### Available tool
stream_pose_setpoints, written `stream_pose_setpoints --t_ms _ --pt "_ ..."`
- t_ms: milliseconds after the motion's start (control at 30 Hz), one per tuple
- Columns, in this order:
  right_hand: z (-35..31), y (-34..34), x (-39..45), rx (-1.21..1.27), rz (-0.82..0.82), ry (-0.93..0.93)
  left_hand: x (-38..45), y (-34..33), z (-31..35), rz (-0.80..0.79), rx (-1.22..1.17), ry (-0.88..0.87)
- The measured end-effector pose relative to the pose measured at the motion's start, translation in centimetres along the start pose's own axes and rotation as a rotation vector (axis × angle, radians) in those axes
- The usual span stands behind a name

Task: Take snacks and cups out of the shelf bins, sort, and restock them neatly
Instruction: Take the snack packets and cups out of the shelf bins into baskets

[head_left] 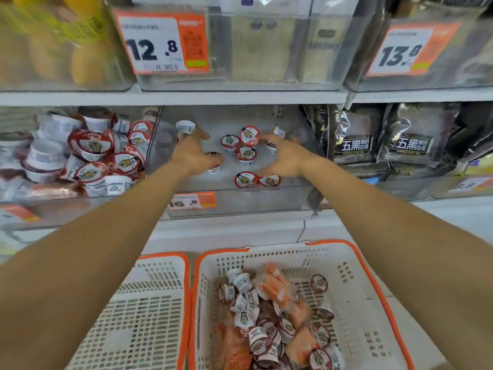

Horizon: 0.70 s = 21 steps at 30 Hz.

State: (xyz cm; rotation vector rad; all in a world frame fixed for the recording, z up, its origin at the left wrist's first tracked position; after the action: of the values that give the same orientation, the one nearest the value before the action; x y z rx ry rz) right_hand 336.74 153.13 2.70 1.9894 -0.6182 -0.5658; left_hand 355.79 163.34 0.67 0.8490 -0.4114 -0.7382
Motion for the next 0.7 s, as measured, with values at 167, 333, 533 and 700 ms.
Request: stream_pose_setpoints --t_ms 167,333,533,700 --pt "2.9 -6.3 4.1 -0.165 -0.184 -0.149 2.4 -6.3 -2.5 -0.309 0.111 0.038" --pt "2.6 -7.6 8.1 0.062 0.006 -0.124 5.3 -5.8 -3.1 -0.129 0.142 -0.031" --pt "3.8 -2.5 9.8 -0.231 0.363 -0.108 7.2 -3.3 -2.9 0.077 0.37 0.007" --pt "4.6 -3.4 11.8 -0.134 0.192 -0.215 8.1 -4.5 -3.0 0.042 0.24 0.057"
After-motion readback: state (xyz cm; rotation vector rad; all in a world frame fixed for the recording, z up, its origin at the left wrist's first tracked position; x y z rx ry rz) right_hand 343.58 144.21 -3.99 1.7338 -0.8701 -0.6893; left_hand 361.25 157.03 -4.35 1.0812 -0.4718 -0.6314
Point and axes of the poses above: each hand's wrist, its own x-axis towards the middle knuckle, its own y-axis out of the back of the hand, z = x × y, the point moved 8 cm from there along x, towards the middle knuckle, and after that the axes turned 5 degrees about z, right-handed, at the moved point
